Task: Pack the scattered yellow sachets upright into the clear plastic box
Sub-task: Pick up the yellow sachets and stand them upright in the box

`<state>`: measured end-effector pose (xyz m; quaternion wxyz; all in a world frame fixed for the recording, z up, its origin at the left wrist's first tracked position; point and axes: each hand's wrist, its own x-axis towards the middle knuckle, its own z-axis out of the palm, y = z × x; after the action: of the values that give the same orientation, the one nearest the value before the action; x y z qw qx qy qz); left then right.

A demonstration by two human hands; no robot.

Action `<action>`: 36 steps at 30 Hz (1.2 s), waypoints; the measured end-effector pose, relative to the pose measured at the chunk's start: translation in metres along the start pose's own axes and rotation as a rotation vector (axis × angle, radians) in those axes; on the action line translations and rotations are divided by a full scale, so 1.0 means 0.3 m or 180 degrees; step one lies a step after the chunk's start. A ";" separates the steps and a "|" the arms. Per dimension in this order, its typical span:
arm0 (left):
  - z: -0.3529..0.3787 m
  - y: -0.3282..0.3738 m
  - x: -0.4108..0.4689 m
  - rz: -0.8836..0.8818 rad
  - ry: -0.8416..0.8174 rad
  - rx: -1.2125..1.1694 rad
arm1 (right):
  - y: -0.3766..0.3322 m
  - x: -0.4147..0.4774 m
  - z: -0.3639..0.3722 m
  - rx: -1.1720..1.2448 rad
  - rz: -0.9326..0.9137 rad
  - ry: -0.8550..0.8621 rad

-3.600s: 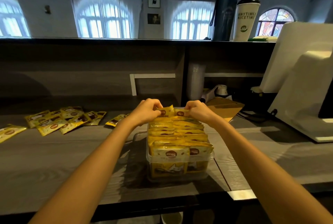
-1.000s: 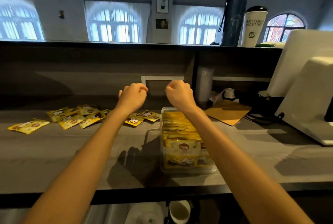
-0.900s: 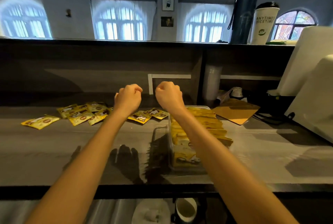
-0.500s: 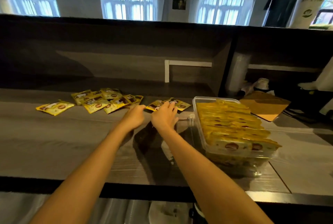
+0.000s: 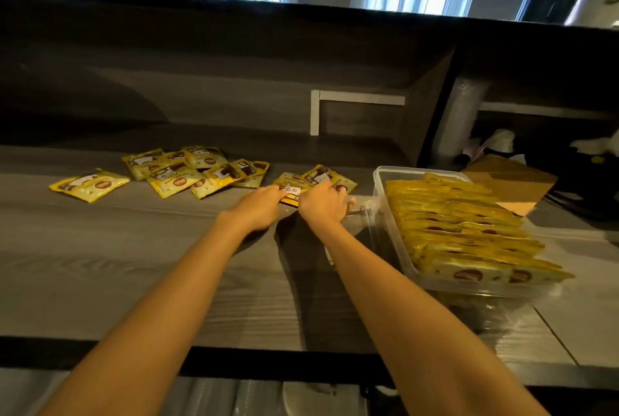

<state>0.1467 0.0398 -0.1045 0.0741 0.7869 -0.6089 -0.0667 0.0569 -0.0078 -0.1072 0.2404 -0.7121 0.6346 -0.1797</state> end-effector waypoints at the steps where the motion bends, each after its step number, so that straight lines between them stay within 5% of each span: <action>1: -0.001 -0.009 -0.017 -0.0038 0.0034 0.0047 | -0.003 -0.014 -0.002 -0.0088 -0.0069 -0.0003; 11: 0.018 -0.050 -0.192 -0.0417 0.0273 0.0113 | 0.051 -0.226 -0.066 -0.0352 -0.0931 0.0035; 18: 0.019 -0.026 -0.265 -0.0986 0.1238 -0.0362 | 0.106 -0.243 -0.070 -0.0739 -0.1155 0.0404; 23: 0.013 -0.025 -0.239 -0.1005 0.0537 -0.0542 | 0.115 -0.222 -0.078 -0.1556 -0.0903 0.0003; 30: -0.003 -0.056 -0.222 -0.0975 0.0377 -0.0840 | 0.097 -0.205 -0.068 0.0588 -0.0397 -0.0071; 36: -0.022 -0.071 -0.209 -0.1063 0.0062 -0.0955 | 0.081 -0.245 -0.090 0.1083 -0.0666 0.0156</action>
<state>0.1526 0.1060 -0.1012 0.1841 0.8576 -0.4526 -0.1603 0.0122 0.0599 -0.0953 0.3218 -0.7187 0.5233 -0.3256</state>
